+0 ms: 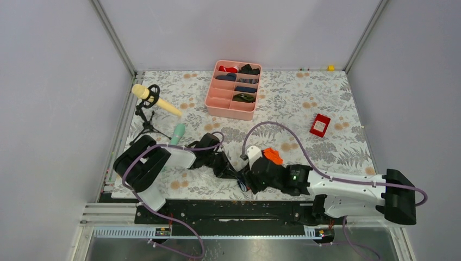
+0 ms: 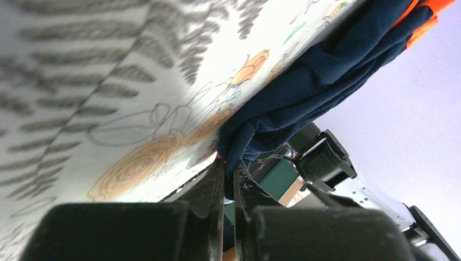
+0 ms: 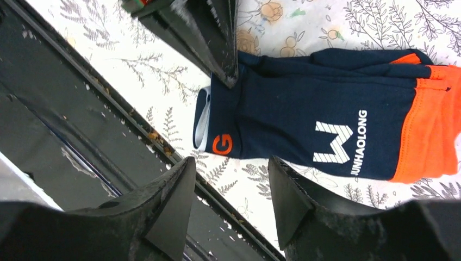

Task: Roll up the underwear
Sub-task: Roll the underwear to the center of the board.

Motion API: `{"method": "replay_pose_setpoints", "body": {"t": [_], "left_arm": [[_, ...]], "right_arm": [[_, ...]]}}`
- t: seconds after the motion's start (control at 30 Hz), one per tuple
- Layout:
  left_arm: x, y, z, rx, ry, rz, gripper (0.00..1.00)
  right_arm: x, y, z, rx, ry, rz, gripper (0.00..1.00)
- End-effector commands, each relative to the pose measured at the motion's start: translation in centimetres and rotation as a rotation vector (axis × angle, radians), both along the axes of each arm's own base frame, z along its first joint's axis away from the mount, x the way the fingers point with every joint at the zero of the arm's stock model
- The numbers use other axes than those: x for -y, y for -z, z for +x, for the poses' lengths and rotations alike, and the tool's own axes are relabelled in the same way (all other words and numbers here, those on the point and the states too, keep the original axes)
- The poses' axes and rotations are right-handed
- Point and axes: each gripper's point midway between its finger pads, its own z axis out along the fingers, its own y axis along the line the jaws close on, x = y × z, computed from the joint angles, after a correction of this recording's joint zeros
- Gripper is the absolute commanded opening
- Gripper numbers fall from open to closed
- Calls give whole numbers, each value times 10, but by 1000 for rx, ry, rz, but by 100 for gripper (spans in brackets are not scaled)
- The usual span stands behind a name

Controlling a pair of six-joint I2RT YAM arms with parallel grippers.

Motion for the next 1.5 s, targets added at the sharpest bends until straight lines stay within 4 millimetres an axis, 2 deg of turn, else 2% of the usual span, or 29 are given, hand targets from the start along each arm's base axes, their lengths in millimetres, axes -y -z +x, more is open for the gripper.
{"method": "replay_pose_setpoints", "body": {"t": [0.0,0.1,0.3,0.4,0.63,0.87,1.03,1.2,1.27,1.4,1.47], "left_arm": [[-9,-3,-7,-67,-32,79,0],[-11,-6,-9,-90,-16,129,0],[-9,-12,-11,-115,2,161,0],[-8,-14,-12,-123,1,154,0],[-9,-16,-15,-139,2,153,0],[-7,-19,-14,-141,2,146,0],[-6,-21,-12,-141,0,139,0],[-5,-22,-12,-145,-5,139,0],[-5,-23,-12,-144,-7,137,0],[-5,-24,-11,-142,-12,136,0],[-5,-24,-11,-142,-13,136,0]], "right_arm": [[6,-17,4,204,86,-89,59],[-6,-24,2,322,84,-166,60],[-48,-31,-10,395,34,-212,63],[-58,-24,-13,417,43,-231,66],[-54,3,-13,421,60,-317,70],[-49,17,-13,432,73,-362,70],[-49,25,-12,442,80,-388,65],[-49,27,-9,458,90,-400,48],[-49,29,-9,461,93,-406,44],[-50,30,-8,466,91,-411,43],[-52,31,-9,461,83,-414,51]]}}
